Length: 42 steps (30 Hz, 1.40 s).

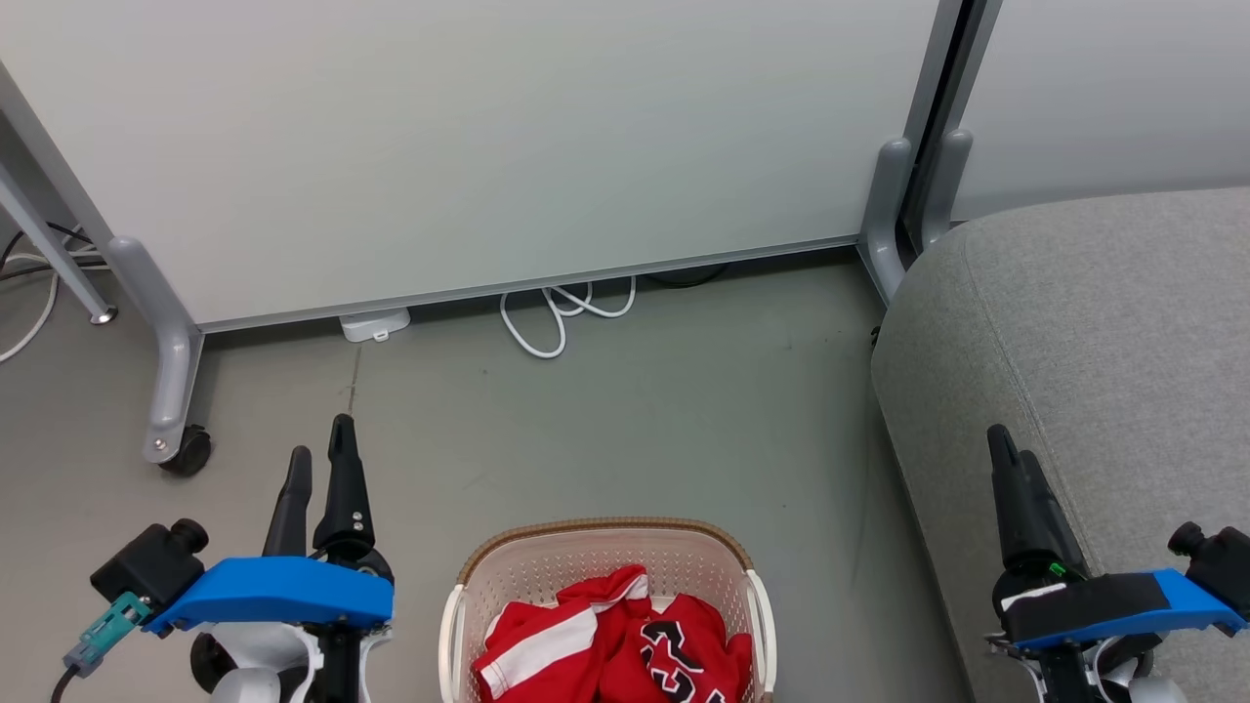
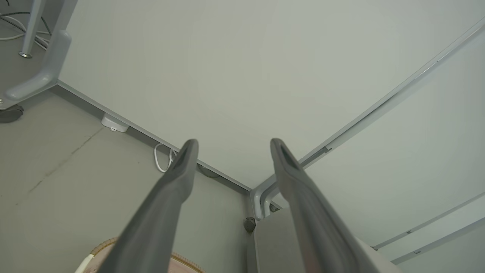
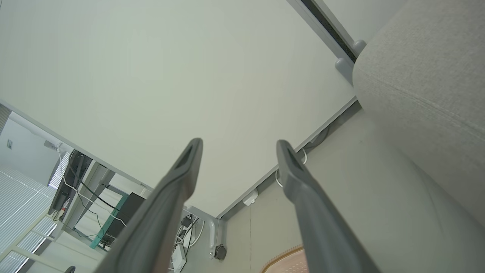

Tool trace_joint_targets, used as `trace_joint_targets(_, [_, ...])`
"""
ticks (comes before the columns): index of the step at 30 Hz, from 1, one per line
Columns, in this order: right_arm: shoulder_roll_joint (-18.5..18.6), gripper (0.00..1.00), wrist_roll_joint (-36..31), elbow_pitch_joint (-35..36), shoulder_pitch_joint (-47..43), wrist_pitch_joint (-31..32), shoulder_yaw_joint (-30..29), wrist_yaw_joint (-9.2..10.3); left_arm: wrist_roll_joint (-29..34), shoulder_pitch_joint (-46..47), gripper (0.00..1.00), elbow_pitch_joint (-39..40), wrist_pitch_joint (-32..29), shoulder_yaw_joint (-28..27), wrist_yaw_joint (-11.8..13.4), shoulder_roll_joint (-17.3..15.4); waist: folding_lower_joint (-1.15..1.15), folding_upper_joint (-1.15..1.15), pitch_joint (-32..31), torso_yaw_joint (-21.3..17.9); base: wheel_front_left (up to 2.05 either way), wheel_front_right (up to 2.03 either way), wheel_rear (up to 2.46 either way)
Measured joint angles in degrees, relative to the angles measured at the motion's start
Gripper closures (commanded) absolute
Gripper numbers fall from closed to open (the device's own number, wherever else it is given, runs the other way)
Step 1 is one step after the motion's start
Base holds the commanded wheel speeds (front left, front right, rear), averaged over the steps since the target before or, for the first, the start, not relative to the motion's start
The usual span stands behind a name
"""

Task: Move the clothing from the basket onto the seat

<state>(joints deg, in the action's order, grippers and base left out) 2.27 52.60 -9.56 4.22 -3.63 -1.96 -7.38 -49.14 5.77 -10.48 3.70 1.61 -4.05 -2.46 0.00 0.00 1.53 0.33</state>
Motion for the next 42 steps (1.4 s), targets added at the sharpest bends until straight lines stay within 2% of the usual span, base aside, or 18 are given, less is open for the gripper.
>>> trace_joint_targets(25, [0.11,0.0,-18.57,-0.49,0.0,-4.24,1.15,-0.01,18.47,0.71,0.0,-0.1,4.2,5.23,1.22,-0.58,0.0,0.0,0.4,0.45,0.0,0.0,0.0])
trace_joint_targets(42, [0.2,0.0,-28.52,-0.82,0.01,-6.72,1.98,-0.02,27.6,1.23,0.0,-0.13,6.58,7.14,0.47,-0.65,0.0,0.0,0.53,0.68,0.0,0.0,0.0])
